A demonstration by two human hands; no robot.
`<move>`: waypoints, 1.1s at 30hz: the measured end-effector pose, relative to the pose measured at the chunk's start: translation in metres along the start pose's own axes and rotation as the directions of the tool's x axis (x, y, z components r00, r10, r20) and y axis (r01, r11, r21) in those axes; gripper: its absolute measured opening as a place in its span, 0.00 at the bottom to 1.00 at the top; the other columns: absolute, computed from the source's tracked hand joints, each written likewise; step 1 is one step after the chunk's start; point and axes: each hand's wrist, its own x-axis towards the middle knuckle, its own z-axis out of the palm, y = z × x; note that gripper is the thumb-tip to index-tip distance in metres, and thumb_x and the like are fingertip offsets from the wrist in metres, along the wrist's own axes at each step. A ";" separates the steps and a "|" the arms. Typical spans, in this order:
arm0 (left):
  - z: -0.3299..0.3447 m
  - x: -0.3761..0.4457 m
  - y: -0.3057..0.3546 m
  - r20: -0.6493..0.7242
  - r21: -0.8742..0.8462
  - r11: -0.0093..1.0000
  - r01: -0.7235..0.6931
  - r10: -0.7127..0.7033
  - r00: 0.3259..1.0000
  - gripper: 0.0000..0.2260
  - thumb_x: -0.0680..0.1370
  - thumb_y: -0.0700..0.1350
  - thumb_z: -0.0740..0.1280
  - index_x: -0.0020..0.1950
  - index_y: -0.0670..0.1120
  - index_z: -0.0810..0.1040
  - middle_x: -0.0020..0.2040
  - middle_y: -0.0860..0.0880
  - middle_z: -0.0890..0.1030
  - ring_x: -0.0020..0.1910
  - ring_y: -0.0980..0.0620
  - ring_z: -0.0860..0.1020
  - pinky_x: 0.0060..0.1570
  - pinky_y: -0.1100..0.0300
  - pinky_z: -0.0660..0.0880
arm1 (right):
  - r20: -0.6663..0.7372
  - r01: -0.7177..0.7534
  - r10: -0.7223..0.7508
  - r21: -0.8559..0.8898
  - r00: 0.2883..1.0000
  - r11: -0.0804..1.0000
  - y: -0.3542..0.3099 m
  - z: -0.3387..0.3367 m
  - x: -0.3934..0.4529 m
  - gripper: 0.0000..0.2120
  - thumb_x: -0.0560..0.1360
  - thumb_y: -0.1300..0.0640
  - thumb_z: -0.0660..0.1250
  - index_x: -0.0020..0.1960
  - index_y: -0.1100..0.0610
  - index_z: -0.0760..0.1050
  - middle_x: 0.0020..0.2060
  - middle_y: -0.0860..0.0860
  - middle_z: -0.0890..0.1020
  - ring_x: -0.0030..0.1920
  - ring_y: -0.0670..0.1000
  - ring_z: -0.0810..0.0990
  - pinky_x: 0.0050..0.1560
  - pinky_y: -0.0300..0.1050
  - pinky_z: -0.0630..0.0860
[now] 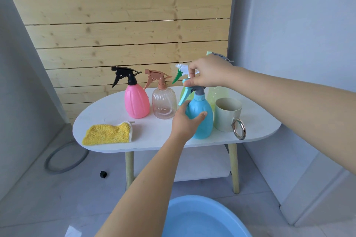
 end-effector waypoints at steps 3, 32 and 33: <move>0.001 -0.003 0.000 -0.016 0.013 1.000 -0.014 0.014 1.000 0.31 0.74 0.53 0.71 0.73 0.50 0.64 0.68 0.52 0.71 0.66 0.53 0.69 0.59 0.62 0.68 | -0.025 -0.039 0.037 -0.094 0.999 0.995 -0.007 0.001 0.006 0.20 0.71 0.38 0.67 0.47 0.55 0.77 0.39 0.50 0.79 0.46 0.54 0.77 0.35 0.43 0.64; -0.071 0.011 0.005 -0.191 0.152 0.987 0.062 -0.032 0.981 0.34 0.65 0.50 0.79 0.66 0.48 0.67 0.55 0.50 0.76 0.53 0.48 0.75 0.49 0.53 0.75 | 0.206 -0.304 0.234 0.778 0.950 0.550 -0.010 0.061 -0.025 0.23 0.78 0.59 0.63 0.71 0.47 0.66 0.55 0.54 0.81 0.52 0.51 0.81 0.56 0.45 0.75; -0.088 0.012 0.005 -0.213 0.153 0.986 0.061 -0.027 0.977 0.34 0.65 0.49 0.79 0.66 0.48 0.67 0.55 0.50 0.75 0.53 0.48 0.75 0.50 0.53 0.75 | 0.222 -0.307 0.217 0.774 0.951 0.554 -0.023 0.068 -0.021 0.22 0.78 0.59 0.63 0.70 0.46 0.67 0.56 0.54 0.81 0.54 0.51 0.81 0.58 0.46 0.74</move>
